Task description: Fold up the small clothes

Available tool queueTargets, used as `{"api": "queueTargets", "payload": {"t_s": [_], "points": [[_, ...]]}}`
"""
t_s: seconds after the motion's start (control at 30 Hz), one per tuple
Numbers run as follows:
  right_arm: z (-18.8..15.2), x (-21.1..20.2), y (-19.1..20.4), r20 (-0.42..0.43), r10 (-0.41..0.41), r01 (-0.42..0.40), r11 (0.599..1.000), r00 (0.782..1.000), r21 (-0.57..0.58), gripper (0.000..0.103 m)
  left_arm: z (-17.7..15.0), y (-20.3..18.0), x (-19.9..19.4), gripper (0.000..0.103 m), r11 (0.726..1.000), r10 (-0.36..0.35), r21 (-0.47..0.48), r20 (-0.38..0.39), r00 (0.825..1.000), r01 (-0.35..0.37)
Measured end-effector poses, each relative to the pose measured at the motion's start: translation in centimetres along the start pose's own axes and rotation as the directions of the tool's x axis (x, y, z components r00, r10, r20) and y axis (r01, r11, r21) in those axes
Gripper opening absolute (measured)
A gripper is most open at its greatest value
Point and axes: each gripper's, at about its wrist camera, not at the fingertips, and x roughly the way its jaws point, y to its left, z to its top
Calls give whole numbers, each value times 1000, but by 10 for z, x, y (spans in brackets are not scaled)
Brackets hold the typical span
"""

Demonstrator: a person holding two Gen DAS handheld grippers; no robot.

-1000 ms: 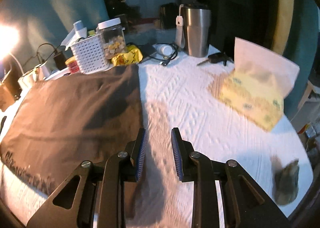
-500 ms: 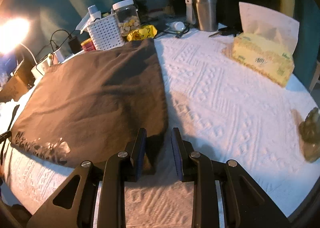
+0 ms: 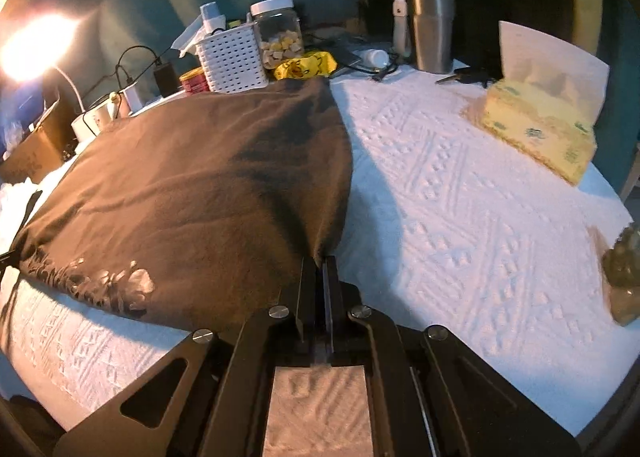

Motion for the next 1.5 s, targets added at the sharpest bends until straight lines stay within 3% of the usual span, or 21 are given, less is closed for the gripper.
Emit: {"api": "queueTargets", "payload": {"t_s": [0.5,0.87,1.13,1.4,1.5], "points": [[-23,-62,3,68,-71,76,995,995,-69,4,-26,-27,-41,9,997,-1,73,-12,1000,2],[-65,-83,2,46,-78,80,996,996,-43,4,-49,-32,-57,9,992,4,124,-40,999,1],[-82,-83,0,-12,-70,69,997,997,-27,4,-70,-27,-55,9,990,-11,135,-137,990,30],[-59,-90,-2,-22,-147,145,985,989,-90,4,-58,-16,-58,13,995,-33,88,-176,984,49],[-41,-86,-1,-3,-151,150,985,988,-85,16,-45,-7,-64,20,997,9,80,-131,991,2]]}}
